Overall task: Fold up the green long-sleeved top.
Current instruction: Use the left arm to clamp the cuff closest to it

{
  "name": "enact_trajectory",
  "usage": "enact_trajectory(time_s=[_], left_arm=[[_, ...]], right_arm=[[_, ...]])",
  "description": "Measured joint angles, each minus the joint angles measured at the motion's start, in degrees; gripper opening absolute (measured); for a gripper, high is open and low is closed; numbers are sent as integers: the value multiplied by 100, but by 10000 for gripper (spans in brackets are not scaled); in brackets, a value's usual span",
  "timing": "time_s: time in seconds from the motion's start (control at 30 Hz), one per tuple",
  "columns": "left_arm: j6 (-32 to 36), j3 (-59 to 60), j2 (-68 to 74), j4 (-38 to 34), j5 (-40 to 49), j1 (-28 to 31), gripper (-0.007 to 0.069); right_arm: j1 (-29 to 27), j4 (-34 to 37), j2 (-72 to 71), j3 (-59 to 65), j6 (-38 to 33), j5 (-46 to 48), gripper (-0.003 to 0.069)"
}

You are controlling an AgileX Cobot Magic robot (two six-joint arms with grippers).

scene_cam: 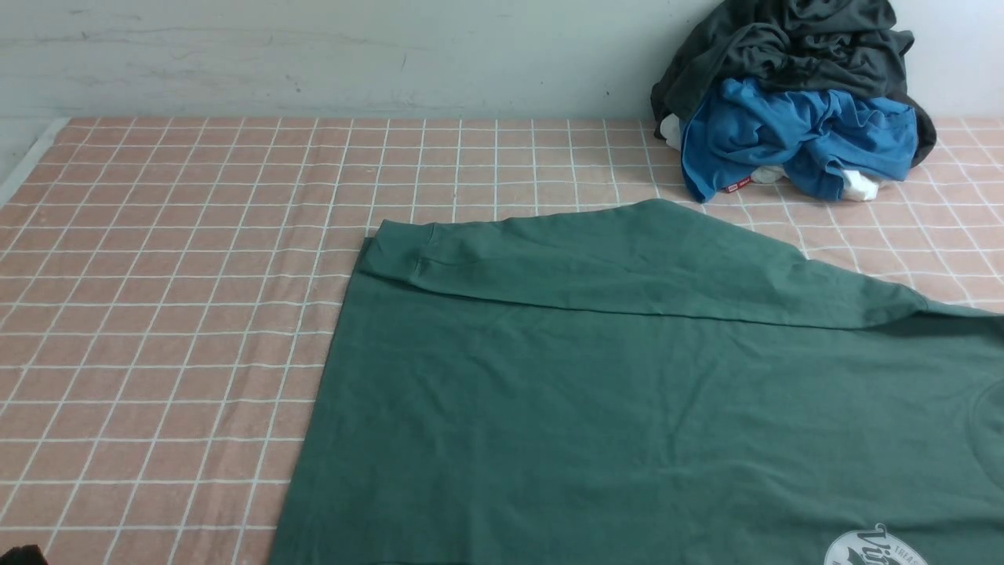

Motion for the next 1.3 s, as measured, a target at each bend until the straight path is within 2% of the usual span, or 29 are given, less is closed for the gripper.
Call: enact_trajectory(time_s=[0.1,0.13,0.2,0.23,0.27,0.3,0.33,0.4,0.57,0.73,0.8,0.9,0.97,1.03,1.1,1.17,1.27,1.3], left_arm=[[-648,0,0,-1448,-239,0,-7],[-912,0,0,-2198,-305,0,-7],[-1014,0,0,-2653,-344,0,-7],[-1020,0,0,-3161,-394,0,-7],[-1014,0,0,-3204,-392,0,-7],[-920,0,0,-3450,-392,0,-7],[-865,0,0,-3535,-392,0,-7],[-780,0,0,-3617,-392,0,-7],[-397,-61,0,-3650,-232,0,-7],[1312,-1232,120,-3280,484,0,-7],[1495,-1668,380,-3027,817,0,-7],[1679,-2749,1692,-1925,1984,0,-7],[1802,-3154,2297,-1401,2460,0,-7],[2075,-3891,3148,-633,3361,-70,-7],[2289,-4330,3849,-4,3961,-391,-3],[2347,-4459,4196,339,4260,-866,9],[2370,-4440,4739,528,4575,-1796,54],[2370,-4432,4774,535,4575,-1857,58]], right_arm=[[0,583,0,0,224,0,-14],[0,1239,0,0,559,0,-14],[0,1644,0,0,768,0,-14],[0,2657,0,6,1274,5,-14],[0,2772,0,6,1326,5,-14],[0,3604,0,6,1637,11,-14],[0,4009,0,6,1779,-5,-14],[0,4429,0,0,1826,-27,-14],[0,4530,0,0,1388,-88,-14],[0,4392,35,-195,129,63,-14],[0,4267,235,-454,-233,83,-14],[0,3786,1384,-1349,-985,165,-14],[0,3526,1896,-1763,-1278,379,-14],[0,3151,2814,-2700,-1952,1046,-14],[64,2920,3673,-3509,-2421,1981,-14],[223,2836,4133,-4023,-2596,2564,-14],[680,2697,4774,-4538,-2688,3650,-14],[714,2683,4808,-4538,-2688,3723,-14]])
